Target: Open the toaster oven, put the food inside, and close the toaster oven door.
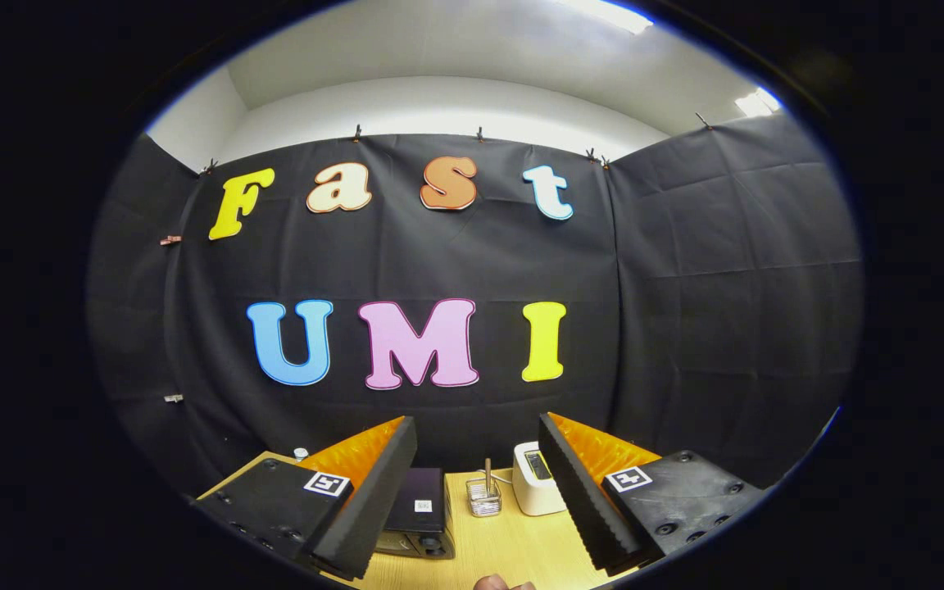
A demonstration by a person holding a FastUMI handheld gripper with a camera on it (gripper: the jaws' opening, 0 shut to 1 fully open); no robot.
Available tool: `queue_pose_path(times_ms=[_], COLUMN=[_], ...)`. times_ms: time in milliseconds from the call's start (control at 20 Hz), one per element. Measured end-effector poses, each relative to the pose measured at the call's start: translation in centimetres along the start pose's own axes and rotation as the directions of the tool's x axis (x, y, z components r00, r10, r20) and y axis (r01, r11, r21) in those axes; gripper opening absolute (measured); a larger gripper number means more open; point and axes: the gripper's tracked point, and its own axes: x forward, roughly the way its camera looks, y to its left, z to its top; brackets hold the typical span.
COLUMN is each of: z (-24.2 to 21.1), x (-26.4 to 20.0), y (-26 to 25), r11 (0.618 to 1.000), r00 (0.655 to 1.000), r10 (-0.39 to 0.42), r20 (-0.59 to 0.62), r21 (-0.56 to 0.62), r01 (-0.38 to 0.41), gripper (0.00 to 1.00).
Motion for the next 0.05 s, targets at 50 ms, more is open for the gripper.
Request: queue_pose_path(times_ms=[50], z=[-0.01], x=[-0.02], y=[-0.02], r11=[1.0], r00=[1.0], r10=[0.001], r20=[0.0], r21=[0.0], r01=[-0.001], gripper=[0.97])
